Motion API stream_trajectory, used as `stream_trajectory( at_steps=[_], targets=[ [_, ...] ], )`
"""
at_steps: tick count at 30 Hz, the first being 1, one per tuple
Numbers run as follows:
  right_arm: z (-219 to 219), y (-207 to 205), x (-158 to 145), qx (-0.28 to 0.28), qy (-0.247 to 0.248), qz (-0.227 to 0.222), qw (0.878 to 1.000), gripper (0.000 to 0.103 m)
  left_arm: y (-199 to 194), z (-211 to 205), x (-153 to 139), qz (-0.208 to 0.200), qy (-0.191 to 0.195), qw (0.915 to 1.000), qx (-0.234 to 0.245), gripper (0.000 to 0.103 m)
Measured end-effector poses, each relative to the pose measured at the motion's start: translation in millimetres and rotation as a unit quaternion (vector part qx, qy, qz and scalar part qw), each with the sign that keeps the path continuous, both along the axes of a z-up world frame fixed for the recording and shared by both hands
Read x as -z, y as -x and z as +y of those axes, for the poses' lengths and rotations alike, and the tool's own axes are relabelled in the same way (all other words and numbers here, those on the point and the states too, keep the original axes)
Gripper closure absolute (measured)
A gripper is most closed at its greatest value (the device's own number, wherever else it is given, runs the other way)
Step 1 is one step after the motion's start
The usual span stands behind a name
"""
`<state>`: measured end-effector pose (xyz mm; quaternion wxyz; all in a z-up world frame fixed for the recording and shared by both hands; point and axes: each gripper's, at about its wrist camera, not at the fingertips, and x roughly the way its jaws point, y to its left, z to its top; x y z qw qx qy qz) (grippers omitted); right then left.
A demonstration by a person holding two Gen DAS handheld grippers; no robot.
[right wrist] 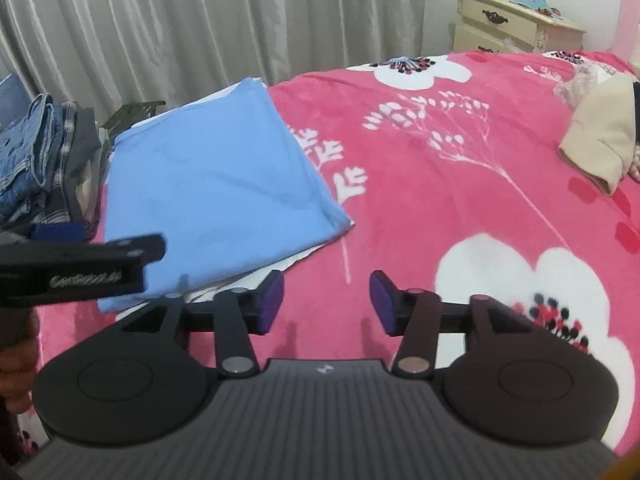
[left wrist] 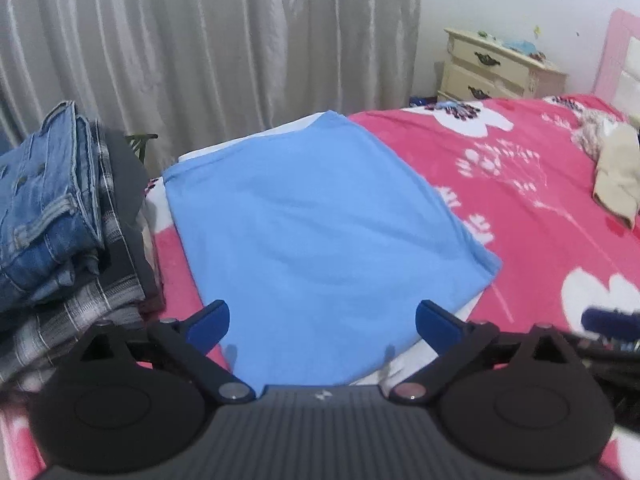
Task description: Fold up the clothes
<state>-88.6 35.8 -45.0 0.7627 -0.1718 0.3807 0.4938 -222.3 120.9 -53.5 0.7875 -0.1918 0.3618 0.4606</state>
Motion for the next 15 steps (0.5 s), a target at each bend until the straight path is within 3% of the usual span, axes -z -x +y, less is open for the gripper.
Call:
stream_trajectory(
  at_steps=[6,11,15],
  targets=[
    [-1,1,4,0.018,0.012,0.006,1.000,0.044,-8,-5,5,0.007,-0.012,0.9997,-0.019,0.003],
    [6,2,11,0.010,0.023,0.014,1.000,0.042,-9,9,9,-0.005,0.022,0.9976,-0.066,0.003],
    [14,5,18,0.007,0.034,0.023,0.999,0.040,-6,13,15,0.010,0.040,0.9965,-0.072,0.003]
  ],
)
